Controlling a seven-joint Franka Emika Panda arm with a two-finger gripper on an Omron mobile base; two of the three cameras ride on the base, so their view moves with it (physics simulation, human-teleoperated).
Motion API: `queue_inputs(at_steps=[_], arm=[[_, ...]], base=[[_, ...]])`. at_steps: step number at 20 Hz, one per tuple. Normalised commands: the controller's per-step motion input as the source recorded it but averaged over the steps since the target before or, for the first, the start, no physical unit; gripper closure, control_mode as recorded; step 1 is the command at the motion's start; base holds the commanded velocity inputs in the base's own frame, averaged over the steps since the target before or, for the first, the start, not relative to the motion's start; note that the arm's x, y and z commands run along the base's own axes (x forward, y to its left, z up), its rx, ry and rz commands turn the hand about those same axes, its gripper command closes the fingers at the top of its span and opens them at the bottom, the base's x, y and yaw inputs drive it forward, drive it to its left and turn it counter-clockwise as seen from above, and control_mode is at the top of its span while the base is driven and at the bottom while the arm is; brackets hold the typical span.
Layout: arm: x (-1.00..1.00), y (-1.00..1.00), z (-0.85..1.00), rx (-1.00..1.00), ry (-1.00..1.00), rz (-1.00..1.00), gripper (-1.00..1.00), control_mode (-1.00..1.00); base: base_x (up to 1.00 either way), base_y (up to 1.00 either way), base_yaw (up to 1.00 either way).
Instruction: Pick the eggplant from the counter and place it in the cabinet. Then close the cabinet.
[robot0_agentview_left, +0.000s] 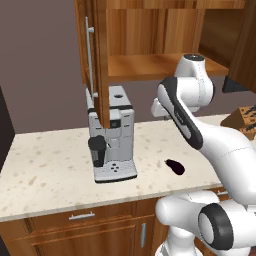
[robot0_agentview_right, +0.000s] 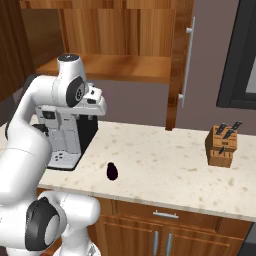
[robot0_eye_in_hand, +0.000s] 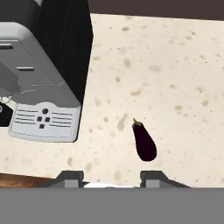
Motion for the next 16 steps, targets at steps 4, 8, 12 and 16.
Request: queue_inputs(at_steps=[4, 8, 12, 16], arm=[[-0.01, 0.0, -0.22, 0.0, -0.06, 0.0, -1.0, -1.0], [-0.01, -0.26, -0.46, 0.0, -0.04, 0.11, -1.0, -1.0], [-0.05, -0.55, -0.27, 0.01, 0.0, 0.22, -1.0, -1.0], [-0.01, -0.43, -0.38, 0.0, 0.02, 0.21, -1.0, -1.0]], base=[[0.0, 0.0, 0.0], [0.0, 0.0, 0.0], [0.0, 0.0, 0.0], [0.0, 0.0, 0.0]])
